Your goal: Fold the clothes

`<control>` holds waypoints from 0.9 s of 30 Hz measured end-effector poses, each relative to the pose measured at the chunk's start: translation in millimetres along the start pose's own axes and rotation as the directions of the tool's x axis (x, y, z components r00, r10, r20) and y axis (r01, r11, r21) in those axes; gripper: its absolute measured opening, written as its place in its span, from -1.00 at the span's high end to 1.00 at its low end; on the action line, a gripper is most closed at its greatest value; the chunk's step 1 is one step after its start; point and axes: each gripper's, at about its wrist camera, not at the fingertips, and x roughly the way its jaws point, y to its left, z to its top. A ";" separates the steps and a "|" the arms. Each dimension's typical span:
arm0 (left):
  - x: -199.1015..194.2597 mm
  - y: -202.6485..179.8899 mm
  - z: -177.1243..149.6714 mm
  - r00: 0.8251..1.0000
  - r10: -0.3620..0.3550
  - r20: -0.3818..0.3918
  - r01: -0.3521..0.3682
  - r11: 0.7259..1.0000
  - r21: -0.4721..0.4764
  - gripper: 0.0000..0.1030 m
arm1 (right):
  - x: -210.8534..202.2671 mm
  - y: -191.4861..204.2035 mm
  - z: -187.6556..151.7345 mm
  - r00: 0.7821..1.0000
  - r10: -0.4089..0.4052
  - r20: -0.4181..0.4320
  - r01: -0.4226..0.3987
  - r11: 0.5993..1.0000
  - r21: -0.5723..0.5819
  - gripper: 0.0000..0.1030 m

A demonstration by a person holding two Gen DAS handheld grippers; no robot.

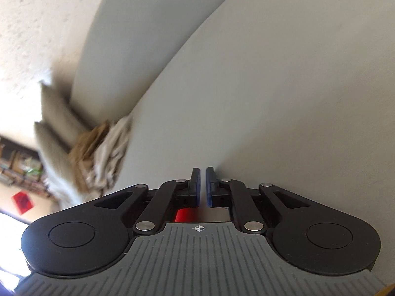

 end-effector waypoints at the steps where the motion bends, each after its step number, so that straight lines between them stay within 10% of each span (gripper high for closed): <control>1: -12.5 3.2 3.4 1.000 0.003 0.015 -0.003 1.000 0.002 0.74 | -12.6 -2.6 4.6 1.000 -0.004 0.017 0.004 1.000 0.000 0.56; 3: -38.8 6.5 4.0 1.000 0.011 0.015 -0.011 0.999 0.030 0.50 | -38.0 -6.6 7.3 1.000 0.002 0.013 -0.002 1.000 -0.007 -0.04; 13: -107.3 18.9 -40.7 0.991 0.054 -0.126 -0.018 0.964 0.266 -0.39 | -166.1 -38.6 -62.6 0.978 0.069 -0.198 -0.081 0.995 -0.053 -0.46; 27: -125.2 14.3 -55.9 0.992 0.036 -0.124 0.002 0.957 0.291 -0.48 | -191.3 -42.8 -103.0 0.962 0.096 -0.255 -0.108 0.993 -0.037 -0.47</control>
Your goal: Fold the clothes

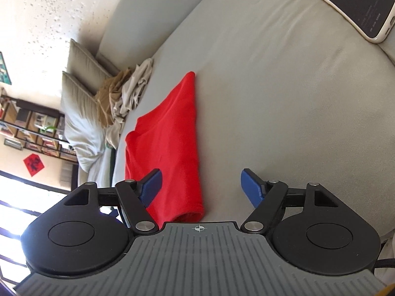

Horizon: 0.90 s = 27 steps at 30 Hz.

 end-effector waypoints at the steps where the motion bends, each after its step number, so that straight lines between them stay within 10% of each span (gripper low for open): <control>1: -0.3 1.1 -1.3 1.000 -0.001 -0.002 0.001 1.000 -0.003 -0.49 | -1.0 -0.2 -0.8 1.000 -0.002 -0.003 0.002 1.000 -0.002 -0.47; 10: 21.7 23.4 15.0 0.986 -0.136 -0.094 0.130 0.989 -0.067 -0.58 | 8.1 1.8 -1.2 0.999 0.024 -0.044 -0.024 1.000 0.003 -0.47; 17: 62.6 39.1 31.0 0.922 -0.298 -0.249 0.271 0.953 -0.138 -0.65 | 33.6 -15.3 8.1 0.983 0.146 -0.114 -0.130 0.982 0.136 -0.47; 27: 88.7 -9.9 36.5 0.831 -0.323 -0.452 0.405 0.909 0.095 -0.66 | 75.9 -2.1 32.6 0.961 0.176 -0.214 -0.174 0.984 0.026 -0.26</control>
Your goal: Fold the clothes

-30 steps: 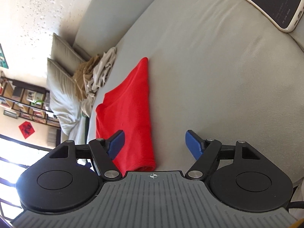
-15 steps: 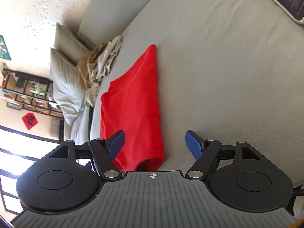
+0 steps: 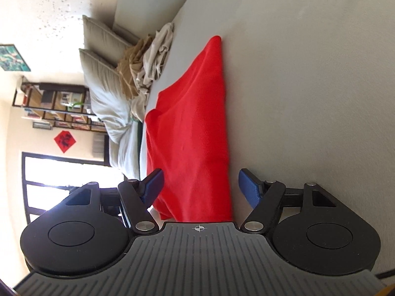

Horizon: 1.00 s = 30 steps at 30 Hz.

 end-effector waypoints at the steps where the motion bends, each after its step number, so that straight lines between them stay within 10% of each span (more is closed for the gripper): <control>1: 2.2 -0.6 2.1 1.000 -0.003 -0.012 0.003 1.000 0.012 -0.66 | 6.3 0.2 4.9 1.000 0.001 -0.009 -0.002 1.000 -0.014 -0.25; 11: 27.5 14.0 14.6 0.992 -0.124 -0.009 0.122 0.986 -0.113 -0.60 | 54.9 0.3 42.9 0.996 0.083 -0.032 -0.085 0.996 -0.033 -0.19; 16: 45.3 -3.2 18.0 0.997 -0.076 0.008 0.077 0.990 -0.116 -0.52 | 70.7 -4.3 53.3 0.998 0.057 -0.015 -0.057 0.998 0.000 0.29; 20: 43.5 -16.8 16.8 0.997 0.080 0.010 -0.078 0.988 -0.133 0.29 | 71.6 -2.2 50.9 1.000 0.026 0.008 -0.026 1.000 -0.002 0.51; 26: 41.5 -81.6 13.0 0.923 0.384 0.024 -0.385 0.922 0.036 0.46 | 66.9 46.8 32.0 0.982 -0.170 0.086 0.181 0.971 -0.157 0.62; 30: 30.9 -143.5 -2.7 0.911 0.409 0.056 -0.412 0.891 0.193 0.48 | 34.4 77.8 12.2 0.965 -0.235 0.117 0.256 0.940 -0.227 0.65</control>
